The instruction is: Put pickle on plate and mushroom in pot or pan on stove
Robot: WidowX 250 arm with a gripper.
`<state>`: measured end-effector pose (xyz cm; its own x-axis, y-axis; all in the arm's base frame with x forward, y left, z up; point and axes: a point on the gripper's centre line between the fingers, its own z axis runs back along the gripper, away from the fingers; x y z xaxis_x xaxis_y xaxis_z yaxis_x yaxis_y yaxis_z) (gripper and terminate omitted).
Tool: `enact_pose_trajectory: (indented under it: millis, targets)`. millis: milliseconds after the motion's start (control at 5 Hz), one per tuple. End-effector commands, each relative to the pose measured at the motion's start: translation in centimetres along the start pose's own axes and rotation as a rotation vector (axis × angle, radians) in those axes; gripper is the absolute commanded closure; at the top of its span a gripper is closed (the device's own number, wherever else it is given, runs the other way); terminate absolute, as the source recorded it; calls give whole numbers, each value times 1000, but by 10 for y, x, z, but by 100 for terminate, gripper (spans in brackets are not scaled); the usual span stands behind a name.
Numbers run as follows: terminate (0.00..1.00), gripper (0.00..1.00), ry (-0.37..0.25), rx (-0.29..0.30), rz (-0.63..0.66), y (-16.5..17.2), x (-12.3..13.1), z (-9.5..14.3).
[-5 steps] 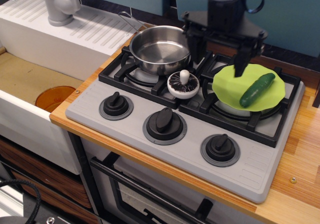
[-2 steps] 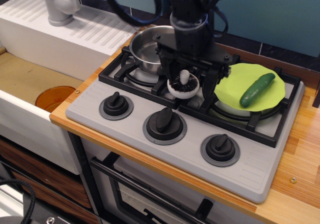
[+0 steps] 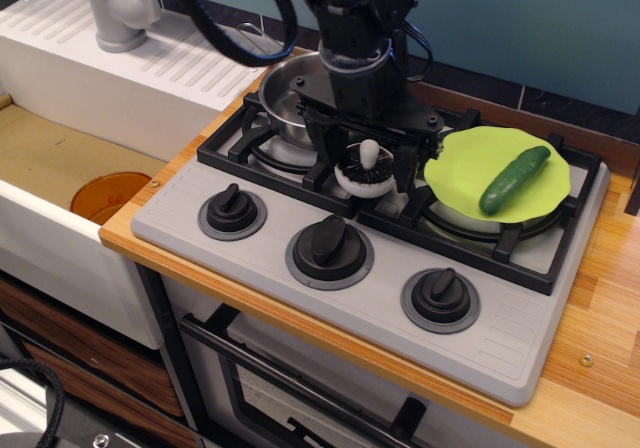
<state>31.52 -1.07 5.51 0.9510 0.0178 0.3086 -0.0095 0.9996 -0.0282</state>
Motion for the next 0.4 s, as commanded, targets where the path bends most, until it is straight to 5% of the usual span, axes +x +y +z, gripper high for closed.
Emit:
enact_pose_trajectory:
  millis: [0,200]
  targets:
    - [0,0,-80,-16,-10,2,11,-5]
    - [0,0,-83,-19,-5,1,9,-10]
